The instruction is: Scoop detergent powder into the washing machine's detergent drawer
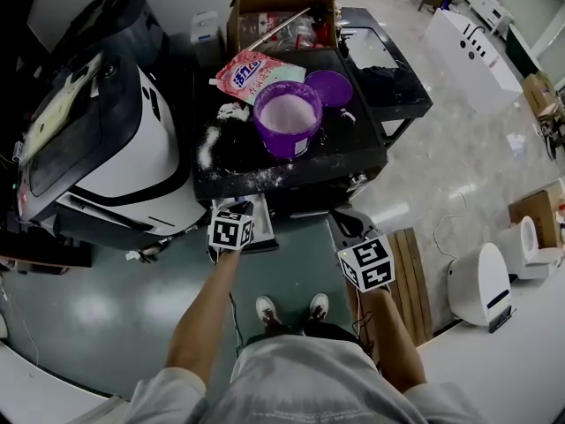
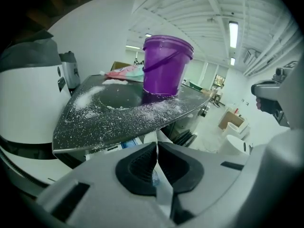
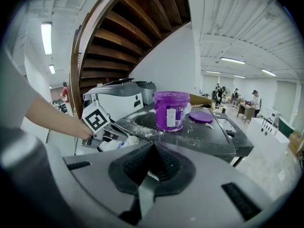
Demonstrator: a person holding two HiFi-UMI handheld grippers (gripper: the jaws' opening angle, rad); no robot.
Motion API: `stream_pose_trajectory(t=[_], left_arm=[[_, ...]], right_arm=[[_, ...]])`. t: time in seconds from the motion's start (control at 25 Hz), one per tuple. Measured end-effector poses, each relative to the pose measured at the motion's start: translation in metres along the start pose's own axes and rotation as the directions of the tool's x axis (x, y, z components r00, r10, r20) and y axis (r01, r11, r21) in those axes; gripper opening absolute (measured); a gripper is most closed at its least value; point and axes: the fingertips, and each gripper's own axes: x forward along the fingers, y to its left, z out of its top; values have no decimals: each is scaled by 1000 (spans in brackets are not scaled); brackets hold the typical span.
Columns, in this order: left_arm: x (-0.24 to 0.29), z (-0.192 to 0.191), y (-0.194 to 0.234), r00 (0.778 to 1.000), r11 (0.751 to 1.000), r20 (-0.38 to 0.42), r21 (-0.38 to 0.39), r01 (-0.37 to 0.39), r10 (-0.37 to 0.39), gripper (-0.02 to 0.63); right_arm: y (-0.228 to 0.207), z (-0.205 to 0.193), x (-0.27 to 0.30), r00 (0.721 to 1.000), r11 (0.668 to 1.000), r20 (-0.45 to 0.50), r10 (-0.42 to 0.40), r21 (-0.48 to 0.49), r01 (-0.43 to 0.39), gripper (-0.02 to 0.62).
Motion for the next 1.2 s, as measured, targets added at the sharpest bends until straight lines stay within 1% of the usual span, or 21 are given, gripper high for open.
stream_pose_trajectory(t=[0.12, 0.28, 0.48, 0.64, 0.8, 0.88, 1.0, 1.2], left_arm=[[-3, 0, -2, 1000, 1000, 9, 22, -6, 6, 14], [-4, -2, -5, 1000, 996, 3, 89, -19, 19, 15], [-9, -2, -7, 999, 985, 7, 172, -36, 35, 14], [-13, -2, -7, 999, 978, 21, 206, -34, 30, 14], [-16, -2, -8, 999, 977, 43, 213, -22, 13, 14], [-17, -2, -10, 999, 967, 42, 253, -24, 14, 14], [-19, 2, -14, 999, 946, 40, 322, -30, 18, 14], [-21, 0, -15, 999, 929, 22, 368, -38, 32, 14]], right_arm=[[0, 1, -2, 1000, 1000, 3, -1, 0, 1, 5], [2, -1, -2, 1000, 1000, 3, 0, 1, 0, 5], [4, -2, -4, 1000, 1000, 4, 0, 2, 0, 5], [4, -3, -6, 1000, 1000, 3, -3, 0, 3, 5], [6, -2, -6, 1000, 1000, 4, -1, -2, 1, 5], [7, 0, -6, 1000, 1000, 7, 2, -4, -2, 5], [8, 1, -4, 1000, 1000, 8, 6, -6, -6, 5], [9, 1, -3, 1000, 1000, 8, 10, -7, -10, 5]])
